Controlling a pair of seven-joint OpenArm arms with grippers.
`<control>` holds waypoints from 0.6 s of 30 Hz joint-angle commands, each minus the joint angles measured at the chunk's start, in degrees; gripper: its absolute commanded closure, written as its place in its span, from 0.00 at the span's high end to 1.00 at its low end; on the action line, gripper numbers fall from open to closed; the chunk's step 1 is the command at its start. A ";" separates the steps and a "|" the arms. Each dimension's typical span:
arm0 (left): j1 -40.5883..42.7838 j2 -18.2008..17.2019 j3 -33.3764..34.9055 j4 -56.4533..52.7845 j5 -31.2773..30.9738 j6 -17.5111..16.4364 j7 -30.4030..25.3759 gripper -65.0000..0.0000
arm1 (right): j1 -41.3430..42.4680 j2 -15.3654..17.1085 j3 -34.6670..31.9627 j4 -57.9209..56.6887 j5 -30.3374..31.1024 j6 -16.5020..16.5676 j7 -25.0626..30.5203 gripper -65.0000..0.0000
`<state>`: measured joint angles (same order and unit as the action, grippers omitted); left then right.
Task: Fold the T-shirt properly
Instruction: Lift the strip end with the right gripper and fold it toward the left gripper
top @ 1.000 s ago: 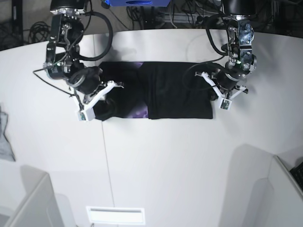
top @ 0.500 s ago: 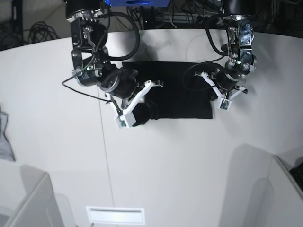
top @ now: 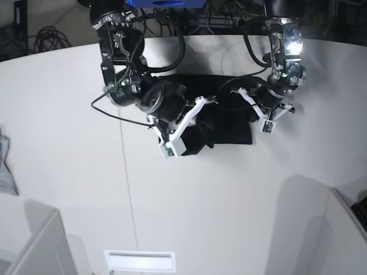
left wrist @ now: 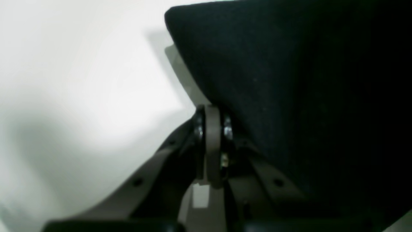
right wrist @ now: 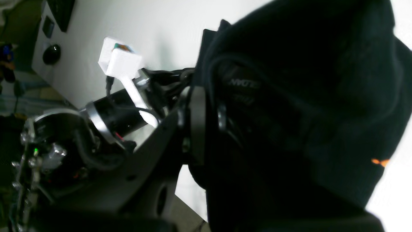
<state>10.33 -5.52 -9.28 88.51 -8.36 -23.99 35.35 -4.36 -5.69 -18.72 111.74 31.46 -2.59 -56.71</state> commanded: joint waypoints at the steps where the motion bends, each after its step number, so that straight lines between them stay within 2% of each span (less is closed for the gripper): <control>1: 0.35 0.55 1.41 -0.73 0.84 -1.37 4.95 0.00 | 0.80 -0.59 -0.58 0.92 1.28 -0.18 1.54 0.00; 6: -0.44 0.64 6.51 -0.99 0.84 -1.29 5.04 0.00 | 0.98 -0.59 -0.66 0.92 1.20 -1.23 1.81 0.00; 12: -1.14 1.69 6.86 -0.73 0.84 -1.29 5.13 0.00 | 1.33 -0.24 -0.31 -0.58 1.11 -1.32 1.89 0.00; 18: -0.61 1.43 6.77 -0.47 0.76 -1.29 5.13 0.00 | 1.77 -0.15 -0.75 -5.24 1.28 -1.32 5.41 0.00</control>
<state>8.80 -4.16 -2.85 88.27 -8.40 -24.40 36.36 -3.51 -5.52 -19.27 105.62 31.66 -4.14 -52.47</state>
